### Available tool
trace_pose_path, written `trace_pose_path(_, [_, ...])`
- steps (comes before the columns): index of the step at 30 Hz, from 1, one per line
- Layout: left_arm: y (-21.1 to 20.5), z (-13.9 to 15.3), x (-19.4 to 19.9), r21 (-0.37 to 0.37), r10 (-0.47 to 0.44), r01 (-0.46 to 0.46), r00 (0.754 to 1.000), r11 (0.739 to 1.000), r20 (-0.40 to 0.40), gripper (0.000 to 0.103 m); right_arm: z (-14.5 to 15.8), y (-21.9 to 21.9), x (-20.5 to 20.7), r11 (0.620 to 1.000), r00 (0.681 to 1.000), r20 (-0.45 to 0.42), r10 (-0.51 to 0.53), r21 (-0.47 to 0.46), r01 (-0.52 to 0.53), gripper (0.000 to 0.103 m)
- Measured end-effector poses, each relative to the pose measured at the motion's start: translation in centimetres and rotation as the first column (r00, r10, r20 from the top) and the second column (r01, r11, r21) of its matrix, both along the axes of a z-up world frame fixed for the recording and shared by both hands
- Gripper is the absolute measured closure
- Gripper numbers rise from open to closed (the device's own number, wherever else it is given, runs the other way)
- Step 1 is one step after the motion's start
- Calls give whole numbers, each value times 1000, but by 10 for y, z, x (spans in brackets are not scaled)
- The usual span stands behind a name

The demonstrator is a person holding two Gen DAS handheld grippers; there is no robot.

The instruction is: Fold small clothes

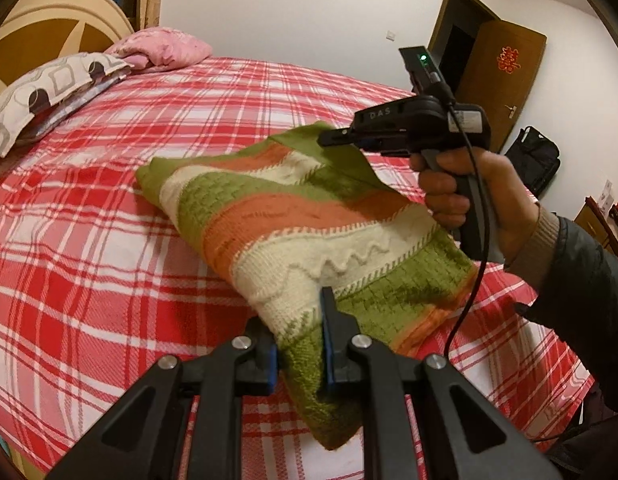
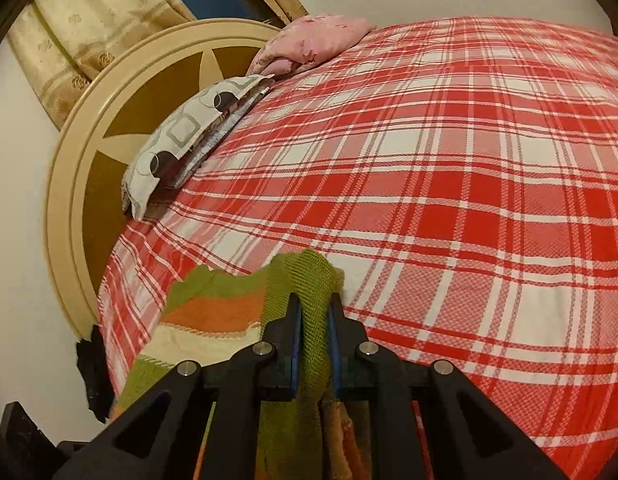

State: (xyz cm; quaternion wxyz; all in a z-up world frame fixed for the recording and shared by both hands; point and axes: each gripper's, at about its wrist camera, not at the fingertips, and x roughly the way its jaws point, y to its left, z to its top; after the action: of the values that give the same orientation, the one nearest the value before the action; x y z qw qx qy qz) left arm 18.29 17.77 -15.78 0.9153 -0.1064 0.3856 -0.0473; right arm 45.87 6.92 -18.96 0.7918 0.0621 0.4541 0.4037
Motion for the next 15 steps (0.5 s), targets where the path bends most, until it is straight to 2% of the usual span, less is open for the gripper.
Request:
trace_pose_path(6, [-1,-22,-2,10,16,-16,999,1000,-33,85,-12,-8,6,1000,1000,-22,-12,-27,12,92])
trace_pose_path(11, [2,-33,-4,8,29,-29,998,1000,-53,74,-16,-3,6,999,999,-42,9,-47,-11,88])
trace_pose_path(12, [3,-33,-5,3,32,-32,998,999,-51,73,-15,-6,4,999,999,-45,12,-46,-14,84])
trace_pose_path(13, [4,-33,-5,-5,36,-37,998,999,-48,68,-13,-9,1,999,999,-45,16,-48,-19,80])
trace_pose_path(15, [4,-34,-5,-4,45,-45,998,999,-43,60,-8,-23,-12,998,998,-43,39,-38,-41,65])
